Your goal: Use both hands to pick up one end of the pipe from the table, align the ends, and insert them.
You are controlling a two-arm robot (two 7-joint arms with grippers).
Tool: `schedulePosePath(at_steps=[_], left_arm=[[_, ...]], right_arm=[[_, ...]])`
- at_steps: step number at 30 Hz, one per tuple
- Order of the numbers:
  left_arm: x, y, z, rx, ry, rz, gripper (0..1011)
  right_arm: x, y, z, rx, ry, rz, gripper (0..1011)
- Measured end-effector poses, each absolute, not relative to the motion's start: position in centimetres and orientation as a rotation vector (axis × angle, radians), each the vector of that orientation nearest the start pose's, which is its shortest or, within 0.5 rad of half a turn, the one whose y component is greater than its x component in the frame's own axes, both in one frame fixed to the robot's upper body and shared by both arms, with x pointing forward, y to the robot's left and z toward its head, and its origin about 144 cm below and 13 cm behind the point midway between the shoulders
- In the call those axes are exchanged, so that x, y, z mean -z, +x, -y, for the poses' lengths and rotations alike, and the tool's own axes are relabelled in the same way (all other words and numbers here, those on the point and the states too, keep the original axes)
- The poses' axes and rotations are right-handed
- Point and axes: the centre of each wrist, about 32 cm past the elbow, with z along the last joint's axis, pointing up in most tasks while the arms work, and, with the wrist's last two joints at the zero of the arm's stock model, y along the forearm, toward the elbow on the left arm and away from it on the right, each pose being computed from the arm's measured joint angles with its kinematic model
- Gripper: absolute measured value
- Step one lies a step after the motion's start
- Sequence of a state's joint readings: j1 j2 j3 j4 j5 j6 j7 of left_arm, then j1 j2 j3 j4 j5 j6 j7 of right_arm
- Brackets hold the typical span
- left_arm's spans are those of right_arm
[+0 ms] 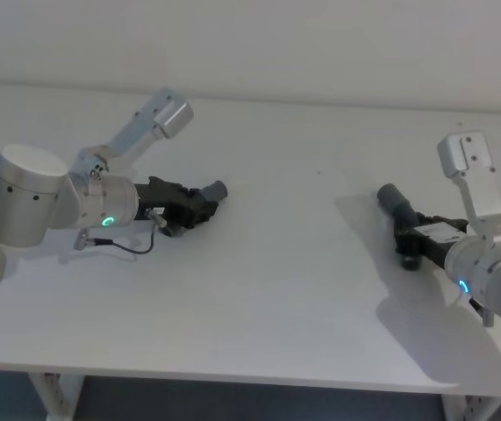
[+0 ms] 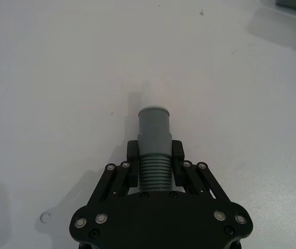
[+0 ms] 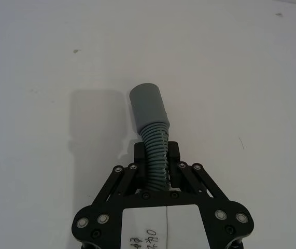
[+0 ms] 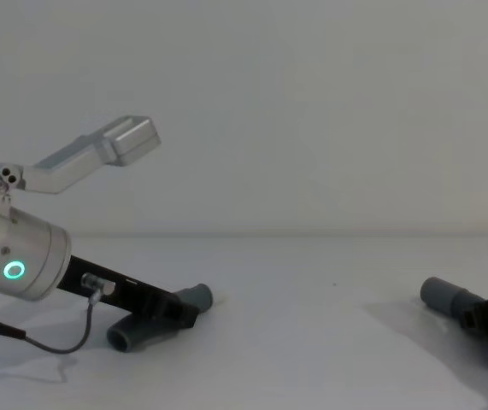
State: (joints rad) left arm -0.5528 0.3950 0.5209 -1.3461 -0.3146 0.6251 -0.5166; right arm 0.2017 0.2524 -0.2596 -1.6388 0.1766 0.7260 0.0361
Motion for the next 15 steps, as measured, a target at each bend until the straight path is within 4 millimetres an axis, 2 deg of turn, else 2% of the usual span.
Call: schedulePosePath(at_steps=[15], left_arm=[[-124.70,57.63,-21.68,-0.769,0.561,-0.197,360]], right_arm=[[-121.04,49.45,21.68,1.276,-0.470,-0.189,239]])
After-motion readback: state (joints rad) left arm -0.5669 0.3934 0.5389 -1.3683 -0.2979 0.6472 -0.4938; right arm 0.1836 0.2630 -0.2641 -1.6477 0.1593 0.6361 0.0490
